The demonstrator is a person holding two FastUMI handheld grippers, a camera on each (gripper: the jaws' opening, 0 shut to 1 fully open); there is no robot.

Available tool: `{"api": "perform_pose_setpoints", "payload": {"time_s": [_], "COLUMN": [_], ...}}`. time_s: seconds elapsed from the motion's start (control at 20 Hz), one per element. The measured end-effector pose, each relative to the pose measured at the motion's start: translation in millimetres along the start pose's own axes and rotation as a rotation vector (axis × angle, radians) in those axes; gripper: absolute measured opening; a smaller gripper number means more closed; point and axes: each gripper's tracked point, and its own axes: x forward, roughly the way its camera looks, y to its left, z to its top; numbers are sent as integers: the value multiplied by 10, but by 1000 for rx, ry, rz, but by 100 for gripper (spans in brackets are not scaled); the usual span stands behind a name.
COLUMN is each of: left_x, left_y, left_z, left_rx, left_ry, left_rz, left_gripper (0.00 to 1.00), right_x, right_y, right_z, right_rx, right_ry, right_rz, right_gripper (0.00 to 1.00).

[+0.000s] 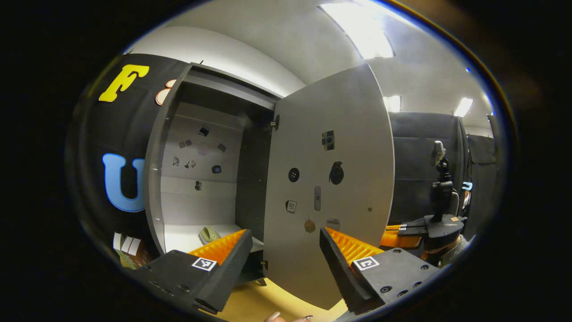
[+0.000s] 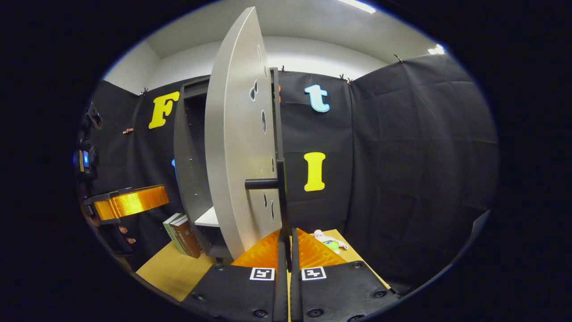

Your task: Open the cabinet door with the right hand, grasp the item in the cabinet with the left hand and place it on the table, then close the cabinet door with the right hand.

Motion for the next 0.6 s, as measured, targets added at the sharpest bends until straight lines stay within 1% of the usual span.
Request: {"api": "perform_pose_setpoints", "payload": {"time_s": [0.05,0.1,0.25,0.3,0.35,0.4,0.45,0.5,0.6], "left_x": [77,136,274,294,375,445,541,623,779], "left_y": [47,94,173,183,202,215,240,255,315], "left_z": [-14,-16,-90,-114,-135,-150,-182,-204,-258], "left_rx": [7,15,25,24,23,24,23,22,14], "left_ry": [5,12,27,36,45,53,59,64,74], "left_rz": [16,31,65,72,77,83,87,86,77], "left_gripper": [93,95,95,95,94,95,95,95,95], "right_x": [-19,5,29,30,14,11,-23,-35,-105], "right_y": [-23,-24,-141,-180,-215,-257,-248,-231,-289], "right_z": [-8,0,14,7,14,40,73,100,124], "right_rx": [-6,-10,-16,-14,-6,-1,6,11,7], "right_ry": [-2,-6,-17,-21,-25,-40,-50,-61,-74], "right_rz": [15,30,65,77,90,98,122,142,152], "right_gripper": [8,10,12,21,13,13,14,18,18]}}
